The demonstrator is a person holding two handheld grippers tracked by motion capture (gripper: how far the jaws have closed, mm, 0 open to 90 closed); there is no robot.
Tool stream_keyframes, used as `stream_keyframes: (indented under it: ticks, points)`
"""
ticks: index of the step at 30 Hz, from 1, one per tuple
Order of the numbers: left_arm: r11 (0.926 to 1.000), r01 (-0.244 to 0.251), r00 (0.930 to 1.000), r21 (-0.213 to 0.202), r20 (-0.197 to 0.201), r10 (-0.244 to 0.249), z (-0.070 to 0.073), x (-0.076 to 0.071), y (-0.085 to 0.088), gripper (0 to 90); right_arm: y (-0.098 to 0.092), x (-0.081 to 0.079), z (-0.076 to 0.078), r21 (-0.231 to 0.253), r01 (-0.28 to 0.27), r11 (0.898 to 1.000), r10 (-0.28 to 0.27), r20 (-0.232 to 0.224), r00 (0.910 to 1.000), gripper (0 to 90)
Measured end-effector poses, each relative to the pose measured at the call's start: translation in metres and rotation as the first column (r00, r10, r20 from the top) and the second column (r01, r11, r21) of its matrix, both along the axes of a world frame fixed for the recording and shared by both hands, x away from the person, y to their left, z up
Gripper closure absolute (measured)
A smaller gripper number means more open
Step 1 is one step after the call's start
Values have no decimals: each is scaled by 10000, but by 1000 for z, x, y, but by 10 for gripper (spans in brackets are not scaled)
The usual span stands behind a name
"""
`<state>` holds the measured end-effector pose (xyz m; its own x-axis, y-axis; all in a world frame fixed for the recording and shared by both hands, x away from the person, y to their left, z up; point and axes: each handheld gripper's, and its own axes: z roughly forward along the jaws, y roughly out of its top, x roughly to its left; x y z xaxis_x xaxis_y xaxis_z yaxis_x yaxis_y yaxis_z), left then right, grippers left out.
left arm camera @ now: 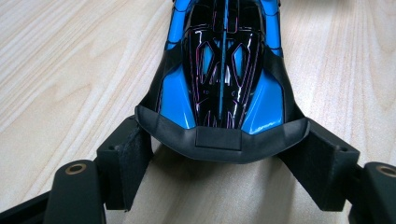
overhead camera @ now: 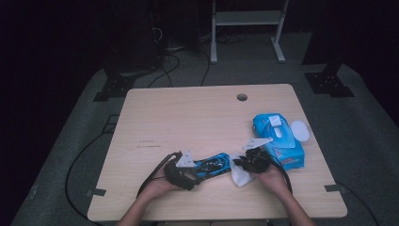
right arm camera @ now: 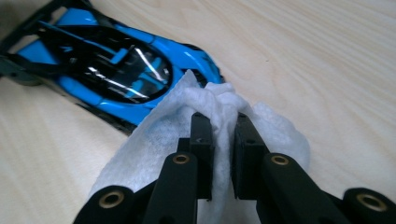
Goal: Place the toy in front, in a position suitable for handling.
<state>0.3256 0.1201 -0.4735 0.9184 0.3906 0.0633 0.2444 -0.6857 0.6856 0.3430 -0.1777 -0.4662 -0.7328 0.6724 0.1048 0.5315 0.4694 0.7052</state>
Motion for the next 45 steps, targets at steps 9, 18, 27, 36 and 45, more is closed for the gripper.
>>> stream_keyframes:
  ticks: [9, 18, 27, 36, 45]
  points:
    - [10000, 18, 10000, -3, 8, -18, 0, 0, -2, 260, 25, 16, 13, 17, -190, 9998, 189, 325, 9993, 805]
    - [10000, 32, 10000, -22, 18, -32, 0, 0, -1, 260, 40, 22, 14, -109, -299, 9995, 306, 628, 9976, 805]
    - [10000, -27, 10000, -77, 18, 27, -1, 0, -2, 259, 9, 4, 5, 75, 12, 10000, -14, 253, 9997, 808]
    - [9999, -51, 10000, -112, -5, 51, -1, 0, -2, 259, 17, -9, 11, 180, -616, 9979, 610, 309, 9977, 809]
    - [9999, -78, 10000, -105, -25, 77, -1, 0, -3, 259, 65, -23, 17, 264, -1919, 9811, 1898, 671, 9795, 810]
